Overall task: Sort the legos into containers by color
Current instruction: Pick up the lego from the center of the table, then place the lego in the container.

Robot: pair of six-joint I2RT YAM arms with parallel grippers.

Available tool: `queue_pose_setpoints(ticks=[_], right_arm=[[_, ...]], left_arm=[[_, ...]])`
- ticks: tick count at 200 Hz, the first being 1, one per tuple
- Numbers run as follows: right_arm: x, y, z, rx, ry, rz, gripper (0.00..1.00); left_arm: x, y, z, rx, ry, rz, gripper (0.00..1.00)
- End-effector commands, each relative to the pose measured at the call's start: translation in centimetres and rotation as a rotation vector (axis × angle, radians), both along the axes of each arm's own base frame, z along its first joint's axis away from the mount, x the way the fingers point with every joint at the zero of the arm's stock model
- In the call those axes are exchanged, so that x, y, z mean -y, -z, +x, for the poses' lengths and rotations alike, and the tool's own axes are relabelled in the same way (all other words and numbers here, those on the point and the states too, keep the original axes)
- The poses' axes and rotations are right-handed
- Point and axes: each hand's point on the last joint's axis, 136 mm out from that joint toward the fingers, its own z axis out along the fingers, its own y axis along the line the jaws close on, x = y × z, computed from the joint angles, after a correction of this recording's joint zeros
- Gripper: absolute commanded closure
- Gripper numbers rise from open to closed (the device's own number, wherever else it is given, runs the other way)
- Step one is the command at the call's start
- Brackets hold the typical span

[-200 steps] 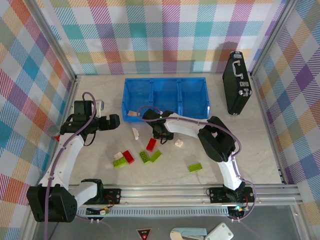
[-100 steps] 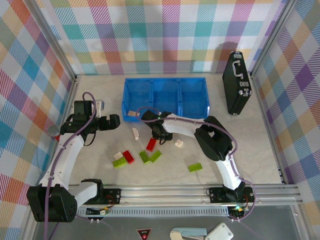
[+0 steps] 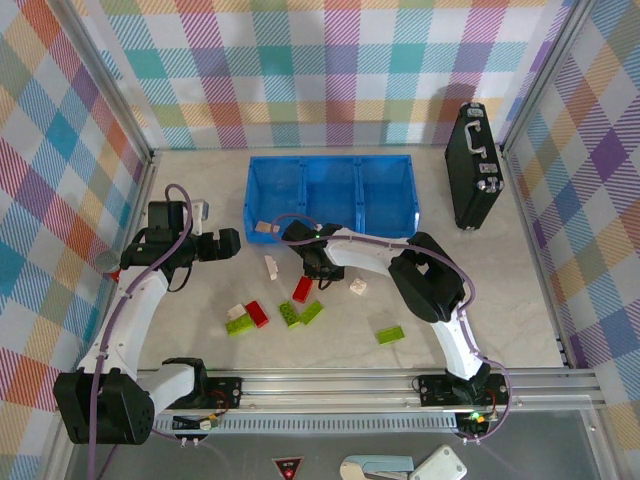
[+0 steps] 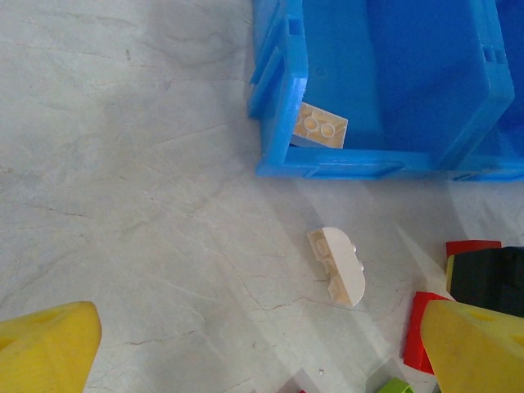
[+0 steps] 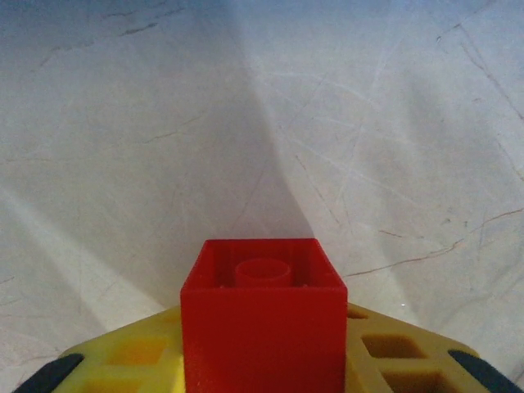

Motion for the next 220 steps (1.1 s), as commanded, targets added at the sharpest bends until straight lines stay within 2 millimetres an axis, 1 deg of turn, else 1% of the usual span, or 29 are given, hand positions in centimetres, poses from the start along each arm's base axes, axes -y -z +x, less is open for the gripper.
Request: queue_pose_setpoints(ticks=[1, 51, 73, 110, 142, 175, 196, 220], right_arm=[[0.6, -1.3, 0.2, 0.012, -0.013, -0.021, 0.64], [1.9, -3.3, 0.7, 0.047, -0.054, -0.042, 0.64], [3.1, -3.9, 0.9, 0.058, -0.062, -0.054, 0.64], [6.4, -4.6, 1.2, 0.054, -0.041, -0.053, 0.64], [9.7, -5.4, 1.2, 0.054, -0.033, -0.038, 0.63], [13.0, -5.8, 0.5, 0.018, -0.050, -0.014, 0.63], [14.2, -6.1, 0.7, 0.012, -0.058, 0.016, 0.63], [14.6, -6.8, 1.6, 0.024, -0.068, 0.036, 0.63]], left_arm=[[-0.2, -0.8, 0.1, 0.025, 0.000, -0.005, 0.00], [-0.2, -0.8, 0.1, 0.024, 0.001, -0.004, 0.00], [-0.2, -0.8, 0.1, 0.023, 0.000, -0.003, 0.00], [-0.3, -0.7, 0.1, 0.019, -0.003, 0.002, 0.00], [-0.3, -0.6, 0.0, 0.014, -0.003, 0.002, 0.00], [-0.3, -0.5, 0.0, 0.011, -0.002, 0.002, 0.00], [-0.3, -0.6, 0.0, 0.014, -0.001, 0.000, 0.00], [-0.3, -0.5, 0.0, 0.014, -0.002, 0.002, 0.00]])
